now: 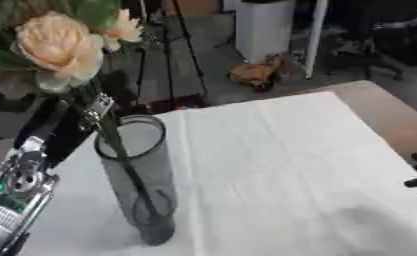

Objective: Arrange flowers into the vase.

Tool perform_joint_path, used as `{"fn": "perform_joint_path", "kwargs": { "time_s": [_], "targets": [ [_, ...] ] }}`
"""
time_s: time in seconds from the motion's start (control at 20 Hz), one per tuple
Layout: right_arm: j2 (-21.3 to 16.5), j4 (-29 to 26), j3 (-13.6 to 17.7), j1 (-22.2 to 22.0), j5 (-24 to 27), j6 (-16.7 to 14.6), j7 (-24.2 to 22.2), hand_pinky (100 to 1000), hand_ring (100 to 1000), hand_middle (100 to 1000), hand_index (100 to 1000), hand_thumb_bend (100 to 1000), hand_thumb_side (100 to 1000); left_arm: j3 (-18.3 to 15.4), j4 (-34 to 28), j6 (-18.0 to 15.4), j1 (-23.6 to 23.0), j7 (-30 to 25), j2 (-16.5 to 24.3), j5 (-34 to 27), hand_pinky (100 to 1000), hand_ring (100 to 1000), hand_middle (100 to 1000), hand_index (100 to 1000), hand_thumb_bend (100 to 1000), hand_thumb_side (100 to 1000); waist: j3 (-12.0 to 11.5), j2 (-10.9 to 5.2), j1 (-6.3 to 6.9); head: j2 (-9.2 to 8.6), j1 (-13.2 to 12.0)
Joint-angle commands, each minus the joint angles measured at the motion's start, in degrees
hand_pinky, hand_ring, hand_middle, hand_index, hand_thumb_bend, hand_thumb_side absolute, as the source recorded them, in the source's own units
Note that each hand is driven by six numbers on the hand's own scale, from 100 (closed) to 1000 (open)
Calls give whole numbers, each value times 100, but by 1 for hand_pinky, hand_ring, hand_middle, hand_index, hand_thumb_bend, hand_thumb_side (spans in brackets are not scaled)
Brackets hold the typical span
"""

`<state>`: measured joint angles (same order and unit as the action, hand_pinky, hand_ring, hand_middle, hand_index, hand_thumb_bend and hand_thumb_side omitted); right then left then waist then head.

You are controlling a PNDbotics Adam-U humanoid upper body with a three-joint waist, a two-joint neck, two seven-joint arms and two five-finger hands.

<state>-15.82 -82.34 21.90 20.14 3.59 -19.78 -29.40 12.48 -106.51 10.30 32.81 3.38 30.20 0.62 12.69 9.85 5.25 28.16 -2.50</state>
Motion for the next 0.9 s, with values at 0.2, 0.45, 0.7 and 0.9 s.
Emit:
{"fn": "perform_joint_path", "kwargs": {
  "time_s": [0.2, 0.45, 0.7, 0.9],
  "targets": [
    [-134, -109, 47, 51, 28, -3, -7, 662, 970, 384, 702, 470, 537, -88, -80, -40, 85, 6, 100, 50, 457, 594, 452, 580, 533, 867, -6, -101, -29, -28, 6],
    [-140, -117, 57, 34, 23, 7, -1, 662, 970, 384, 701, 471, 536, -212, -271, -236, 31, -152, 144, 457, 467, 599, 457, 592, 547, 858, -18, -105, -21, -25, 24],
    [-142, -118, 60, 33, 22, 9, -2, 662, 970, 384, 701, 470, 536, -213, -319, -312, -57, -278, 147, 799, 474, 603, 461, 604, 555, 858, -23, -102, -19, -22, 31],
    [-141, -119, 61, 32, 22, 9, -3, 662, 970, 384, 701, 470, 536, -224, -339, -332, -86, -302, 141, 881, 474, 603, 461, 604, 555, 858, -23, -102, -19, -22, 30]
  ]
}}
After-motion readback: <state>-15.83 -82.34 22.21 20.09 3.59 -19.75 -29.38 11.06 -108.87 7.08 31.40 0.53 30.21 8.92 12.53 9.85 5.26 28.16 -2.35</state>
